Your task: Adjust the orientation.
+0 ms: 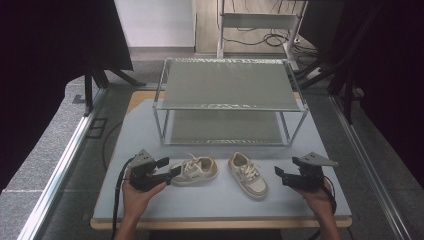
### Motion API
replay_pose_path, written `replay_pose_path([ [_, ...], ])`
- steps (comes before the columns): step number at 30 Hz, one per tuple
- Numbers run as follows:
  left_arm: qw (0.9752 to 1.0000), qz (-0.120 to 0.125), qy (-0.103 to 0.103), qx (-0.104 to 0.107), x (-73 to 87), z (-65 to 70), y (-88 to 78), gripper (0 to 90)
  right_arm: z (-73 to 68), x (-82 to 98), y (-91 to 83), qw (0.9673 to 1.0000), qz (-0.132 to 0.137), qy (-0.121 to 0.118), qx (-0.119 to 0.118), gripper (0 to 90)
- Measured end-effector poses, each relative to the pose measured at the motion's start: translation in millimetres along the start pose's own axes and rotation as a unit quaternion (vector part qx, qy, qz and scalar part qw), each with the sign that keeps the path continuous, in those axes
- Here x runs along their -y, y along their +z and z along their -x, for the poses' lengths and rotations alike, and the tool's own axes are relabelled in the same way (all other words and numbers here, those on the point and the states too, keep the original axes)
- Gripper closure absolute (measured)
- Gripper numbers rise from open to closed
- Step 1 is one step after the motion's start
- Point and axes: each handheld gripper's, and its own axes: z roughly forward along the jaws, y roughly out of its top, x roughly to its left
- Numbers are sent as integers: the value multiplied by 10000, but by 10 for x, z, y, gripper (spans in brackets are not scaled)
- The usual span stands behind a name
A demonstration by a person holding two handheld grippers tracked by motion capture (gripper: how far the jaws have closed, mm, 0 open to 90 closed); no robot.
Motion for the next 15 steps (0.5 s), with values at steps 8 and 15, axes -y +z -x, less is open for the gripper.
replay_pose_path([
  [8, 9999, -44, 105, 6, -2, 39, -10, 378, 12, 48, -70, 9999, 47, -10, -137, 311],
  [15, 9999, -60, 139, -62, 63, 73, -90, 401, -161, -104, -94, 9974, 383, -116, -605, 661],
])
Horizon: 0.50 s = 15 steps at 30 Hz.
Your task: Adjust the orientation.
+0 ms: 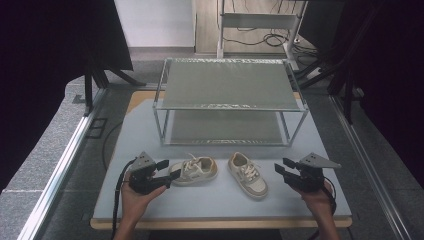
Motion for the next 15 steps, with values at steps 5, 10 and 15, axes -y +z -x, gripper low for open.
replay_pose_path([
  [5, 9999, -34, 47, -105, 23, 30, -9, 476, -193, -162, 115, 9984, 275, -316, -389, 898],
  [10, 9998, -75, 26, -171, 48, 50, -28, 521, -474, -284, 347, 9938, 208, -665, -866, 900],
  [15, 9999, -104, -14, -135, 58, 66, -54, 497, -787, -391, 656, 9872, -35, -1113, -1145, 900],
])
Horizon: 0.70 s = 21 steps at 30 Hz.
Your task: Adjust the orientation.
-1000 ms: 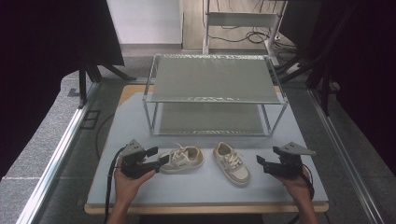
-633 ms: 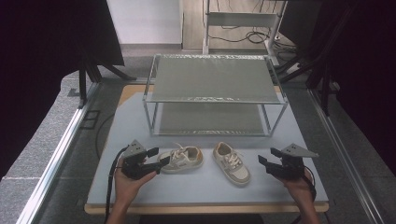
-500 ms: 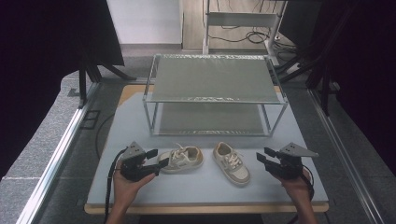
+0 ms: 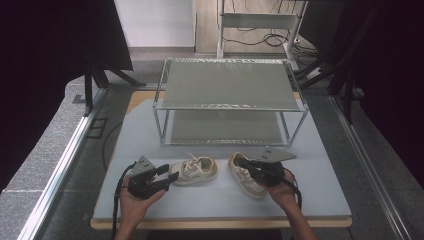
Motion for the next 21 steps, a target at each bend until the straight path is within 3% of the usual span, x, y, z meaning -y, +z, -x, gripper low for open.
replay_pose_path([
  [4, 10000, -21, -24, 29, 6, -17, -35, 481, -85, -131, 296, 9995, -255, -149, -57, 900],
  [6, 10000, -29, -81, 28, 20, -49, -41, 475, -96, -194, 419, 9993, -332, -107, -114, 900],
  [7, 9999, -37, -150, 74, 24, -64, -42, 471, -103, -232, 509, 9987, -475, -121, -115, 900],
  [8, 9993, 2, -278, 253, 25, -79, -47, 467, -106, -259, 573, 9982, -582, -140, -73, 900],
  [10, 9992, 27, -251, 321, 13, -71, -62, 454, -101, -298, 670, 9971, -741, -155, -48, 900],
  [13, 9995, 21, -164, 266, 5, -55, -73, 452, -95, -334, 840, 9940, -1076, -178, 13, 900],
  [14, 9995, 14, -180, 241, 12, -71, -75, 453, -117, -333, 929, 9915, -1267, -286, 58, 900],
  [19, 9994, -34, -276, 202, 38, -135, -72, 452, -121, -317, 920, 9902, -1371, -284, 3, 900],
  [21, 9992, -36, -339, 231, 41, -155, -74, 452, -163, -308, 884, 9892, -1408, -396, -9, 900],
])
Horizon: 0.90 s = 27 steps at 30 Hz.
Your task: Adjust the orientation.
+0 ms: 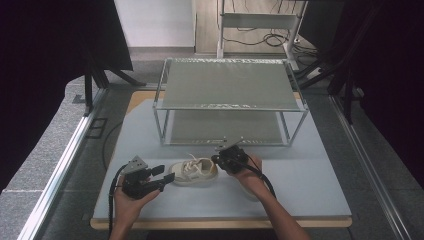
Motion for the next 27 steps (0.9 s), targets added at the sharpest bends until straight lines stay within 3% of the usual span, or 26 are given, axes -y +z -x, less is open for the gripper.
replay_pose_path([
  [3, 9997, 141, -65, 200, -21, 1, -54, 447, -72, 32, -51, 9999, -10, -92, -60, 900],
  [12, 9991, 336, -229, 133, -31, -101, -216, 441, -372, 202, -204, 9971, 290, -150, -692, 900],
  [13, 9989, 358, -262, 131, -29, -110, -228, 441, -481, 206, -205, 9957, 343, -221, -838, 899],
  [14, 9988, 380, -277, 130, -29, -119, -239, 441, -481, 206, -205, 9957, 343, -221, -838, 899],
  [21, 9983, 439, -369, 119, -17, -198, -268, 441, -841, 120, -102, 9906, 575, -456, -1158, 899],
  [27, 9983, 406, -397, 128, 4, -231, -243, 442, -937, 64, -27, 9881, 634, -491, -1315, 900],
])
